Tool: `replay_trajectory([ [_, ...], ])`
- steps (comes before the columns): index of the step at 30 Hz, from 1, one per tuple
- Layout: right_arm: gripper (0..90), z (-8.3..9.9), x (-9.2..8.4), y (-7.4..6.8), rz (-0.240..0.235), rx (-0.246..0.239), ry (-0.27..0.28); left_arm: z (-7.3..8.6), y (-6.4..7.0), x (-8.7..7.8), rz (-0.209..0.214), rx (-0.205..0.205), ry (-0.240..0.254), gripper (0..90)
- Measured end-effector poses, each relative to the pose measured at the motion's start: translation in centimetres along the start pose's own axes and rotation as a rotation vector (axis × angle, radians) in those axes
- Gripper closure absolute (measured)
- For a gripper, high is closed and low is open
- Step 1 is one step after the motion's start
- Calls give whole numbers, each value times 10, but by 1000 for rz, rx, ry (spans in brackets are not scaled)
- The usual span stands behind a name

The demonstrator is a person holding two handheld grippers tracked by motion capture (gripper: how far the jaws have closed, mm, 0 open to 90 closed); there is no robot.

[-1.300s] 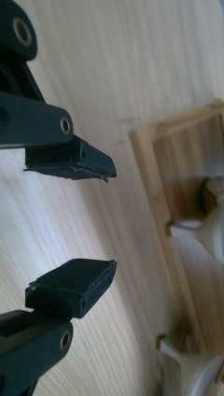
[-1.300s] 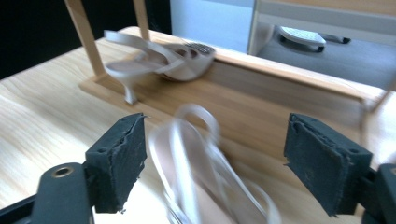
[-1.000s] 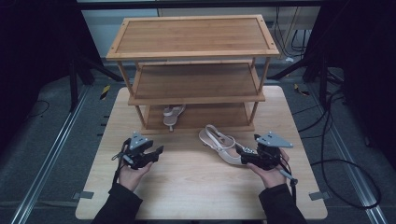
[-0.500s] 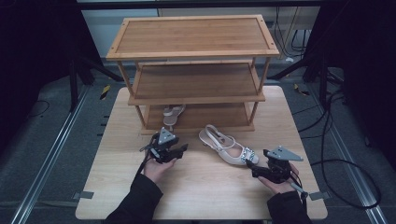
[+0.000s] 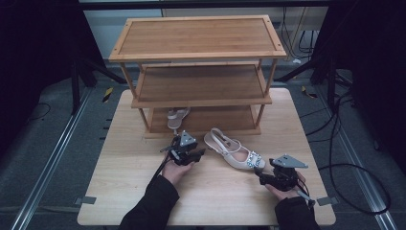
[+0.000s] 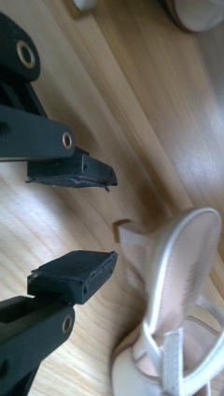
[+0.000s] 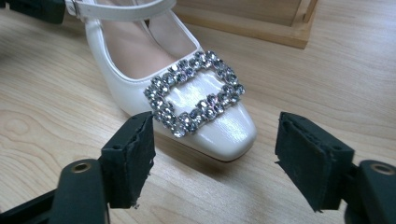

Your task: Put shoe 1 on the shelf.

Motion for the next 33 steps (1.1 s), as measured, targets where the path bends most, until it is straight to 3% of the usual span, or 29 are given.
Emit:
replay_trajectory([
  [7, 421, 3, 5, 1, 5, -9, -37, -5, 1, 18, 28, 18, -24, 555],
  [10, 459, 2, 7, -1, -17, -13, -38, -4, 3, 22, 38, 24, -39, 553],
  [14, 515, -2, 8, 2, -8, -22, -36, -3, 4, 27, 54, 44, -54, 540],
  [21, 524, -6, 13, 15, 28, 13, -25, 6, 16, 35, 116, 88, -90, 509],
  [25, 523, -8, 14, 17, 33, 29, -17, 8, 28, 33, 147, 101, -101, 689],
  [28, 504, -9, 13, 16, 34, 22, -3, 12, 36, 28, 162, 83, -107, 723],
  [33, 478, -10, 7, 8, 11, 11, 7, 19, 56, 16, 196, 117, -113, 727],
])
Point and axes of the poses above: each handheld gripper's, and its own axes: x roughly forward along the jaws, z roughly out of its underside, y roughly to its right, the point moved 10 cm from there along x, roughly forward along the jaws, and after that the axes turned 7 degrees about z, right-handed, at the moved point
